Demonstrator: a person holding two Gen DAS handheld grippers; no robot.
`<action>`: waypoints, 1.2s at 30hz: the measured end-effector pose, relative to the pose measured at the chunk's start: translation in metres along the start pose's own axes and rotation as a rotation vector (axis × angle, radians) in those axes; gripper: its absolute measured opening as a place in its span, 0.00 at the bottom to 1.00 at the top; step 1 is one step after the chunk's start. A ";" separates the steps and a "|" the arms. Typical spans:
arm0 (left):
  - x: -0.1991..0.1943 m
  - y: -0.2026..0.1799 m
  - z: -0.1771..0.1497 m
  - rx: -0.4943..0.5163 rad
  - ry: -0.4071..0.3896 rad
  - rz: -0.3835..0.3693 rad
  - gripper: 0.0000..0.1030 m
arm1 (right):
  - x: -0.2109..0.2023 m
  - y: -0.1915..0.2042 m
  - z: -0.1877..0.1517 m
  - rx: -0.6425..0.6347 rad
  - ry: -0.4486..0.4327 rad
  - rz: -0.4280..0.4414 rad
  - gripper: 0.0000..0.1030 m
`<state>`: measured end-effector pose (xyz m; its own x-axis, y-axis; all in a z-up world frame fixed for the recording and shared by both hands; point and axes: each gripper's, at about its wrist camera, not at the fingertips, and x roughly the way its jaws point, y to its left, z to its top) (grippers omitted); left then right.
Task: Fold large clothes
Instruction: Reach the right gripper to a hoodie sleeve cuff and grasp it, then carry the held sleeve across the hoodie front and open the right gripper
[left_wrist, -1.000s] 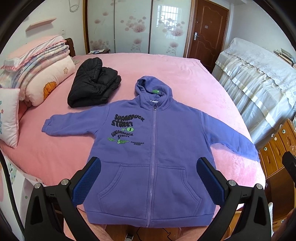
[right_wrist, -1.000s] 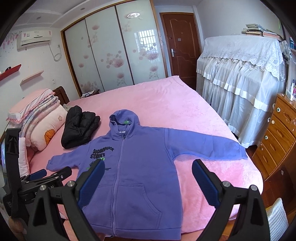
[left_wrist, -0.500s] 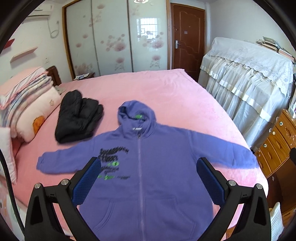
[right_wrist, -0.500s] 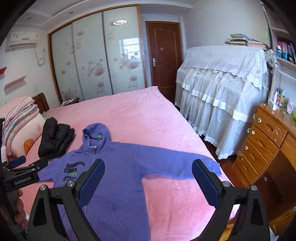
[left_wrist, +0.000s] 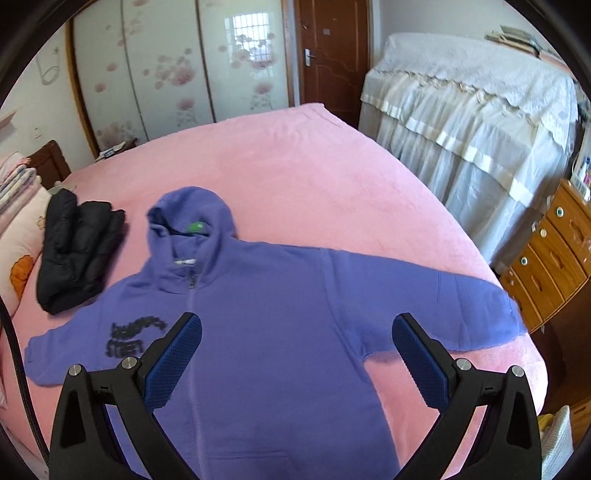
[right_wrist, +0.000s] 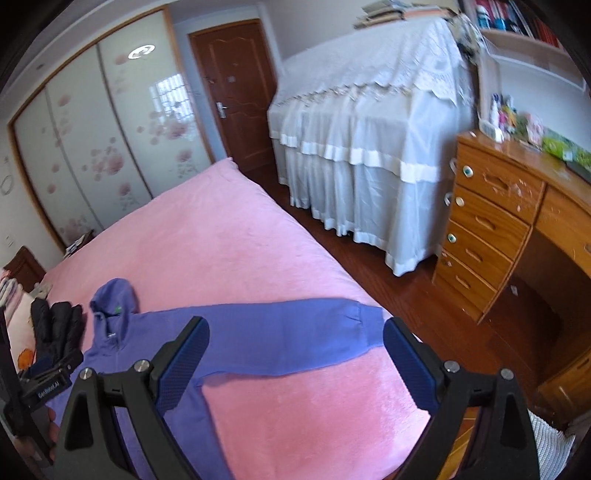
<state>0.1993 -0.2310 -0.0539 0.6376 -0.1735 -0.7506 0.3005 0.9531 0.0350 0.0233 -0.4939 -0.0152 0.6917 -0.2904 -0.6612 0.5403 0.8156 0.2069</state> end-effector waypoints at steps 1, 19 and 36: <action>0.013 -0.009 -0.002 0.008 0.006 -0.004 0.99 | 0.012 -0.008 0.001 0.015 0.016 -0.005 0.93; 0.157 -0.114 -0.041 0.091 0.107 -0.133 0.95 | 0.212 -0.102 -0.084 0.400 0.366 0.075 0.65; 0.088 0.000 -0.041 -0.005 -0.019 -0.018 0.95 | 0.171 -0.023 -0.027 0.268 0.084 0.197 0.14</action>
<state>0.2264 -0.2358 -0.1471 0.6458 -0.1953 -0.7382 0.3087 0.9510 0.0185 0.1160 -0.5491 -0.1526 0.7594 -0.0890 -0.6445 0.5148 0.6880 0.5115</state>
